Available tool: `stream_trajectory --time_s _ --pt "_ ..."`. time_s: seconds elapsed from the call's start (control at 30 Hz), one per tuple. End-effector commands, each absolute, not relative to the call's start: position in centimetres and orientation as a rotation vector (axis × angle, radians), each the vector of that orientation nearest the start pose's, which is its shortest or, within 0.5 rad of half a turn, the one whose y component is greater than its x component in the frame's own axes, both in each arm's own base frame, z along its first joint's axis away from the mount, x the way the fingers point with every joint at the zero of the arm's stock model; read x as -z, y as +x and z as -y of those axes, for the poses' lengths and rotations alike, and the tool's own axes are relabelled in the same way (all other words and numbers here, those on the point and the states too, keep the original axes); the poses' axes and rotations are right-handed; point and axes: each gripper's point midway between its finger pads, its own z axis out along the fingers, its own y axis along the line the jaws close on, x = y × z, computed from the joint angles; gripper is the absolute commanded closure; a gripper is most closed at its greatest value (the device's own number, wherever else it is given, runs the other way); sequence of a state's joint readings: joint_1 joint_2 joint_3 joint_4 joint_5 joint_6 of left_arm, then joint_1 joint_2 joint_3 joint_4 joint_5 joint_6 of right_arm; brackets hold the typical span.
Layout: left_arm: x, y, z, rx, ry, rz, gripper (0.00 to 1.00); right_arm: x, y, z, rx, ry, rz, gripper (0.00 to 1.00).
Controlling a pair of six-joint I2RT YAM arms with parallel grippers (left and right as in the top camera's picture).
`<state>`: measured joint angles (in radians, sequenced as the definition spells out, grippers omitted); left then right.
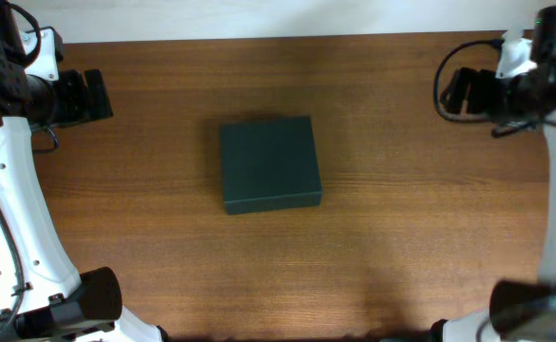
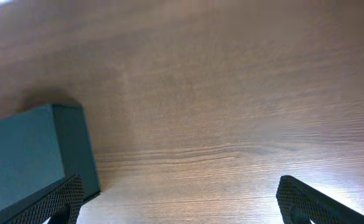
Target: Pack container
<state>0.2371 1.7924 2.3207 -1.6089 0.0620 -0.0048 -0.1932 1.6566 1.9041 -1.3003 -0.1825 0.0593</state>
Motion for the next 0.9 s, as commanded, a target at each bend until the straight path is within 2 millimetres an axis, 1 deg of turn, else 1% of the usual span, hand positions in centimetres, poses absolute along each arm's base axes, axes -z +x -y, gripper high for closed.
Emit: stream_trajectory --time_s 0.0,0.07,0.13,0.2,0.27,0.33,0.4,0.47,0.53,0.57,0.67,0.77,0.8,0.87 --pt "-32.7 36.8 -8.1 -0.012 -0.311 -2.64 0.01 -33.9 35.2 5.1 -0.058 0.256 -2.423 0.01" --pt "-32.7 36.8 -8.1 -0.012 -0.311 -2.64 0.01 -35.7 34.4 5.1 -0.037 0.242 -2.32 0.01" --pt "-32.7 36.8 -8.1 -0.012 -0.311 -2.64 0.01 -37.7 33.8 4.9 -0.025 0.222 -2.178 0.01" --pt "-32.7 36.8 -8.1 -0.012 -0.311 -2.64 0.01 -38.9 33.1 4.3 -0.02 0.186 -2.046 0.01" --pt "-32.7 36.8 -8.1 -0.012 -0.311 -2.64 0.01 -39.3 31.9 3.2 -0.028 0.141 -1.93 0.01" --pt "-32.7 36.8 -8.1 -0.012 -0.311 -2.64 0.01 -38.7 30.5 2.0 -0.044 0.102 -1.856 0.01" --pt "-32.7 36.8 -8.1 -0.012 -0.311 -2.64 0.01 -36.9 28.6 0.8 -0.066 0.067 -1.826 0.01" --pt "-32.7 36.8 -8.1 -0.012 -0.311 -2.64 0.01 -34.6 26.7 -0.1 -0.085 0.042 -1.83 0.01" --pt "-32.7 36.8 -8.1 -0.012 -0.311 -2.64 0.01 -32.0 25.1 -0.5 -0.094 0.029 -1.837 0.01" --pt "-32.7 36.8 -8.1 -0.012 -0.311 -2.64 0.01 -30.6 24.5 -0.4 -0.085 0.037 -1.844 0.01" --pt "-32.7 36.8 -8.1 -0.012 -0.311 -2.64 0.01 -26.1 23.2 0.2 -0.05 0.066 -1.871 0.01" --pt "-32.7 36.8 -8.1 -0.012 -0.311 -2.64 0.01 -21.8 22.5 0.1 -0.055 0.065 -1.888 0.01" --pt "-32.7 36.8 -8.1 -0.012 -0.311 -2.64 0.01 -19.9 22.3 0.0 -0.06 0.062 -1.892 0.01" --pt "-32.7 36.8 -8.1 -0.012 -0.311 -2.64 0.01 -18.1 22.1 0.0 -0.06 0.061 -1.894 0.01"
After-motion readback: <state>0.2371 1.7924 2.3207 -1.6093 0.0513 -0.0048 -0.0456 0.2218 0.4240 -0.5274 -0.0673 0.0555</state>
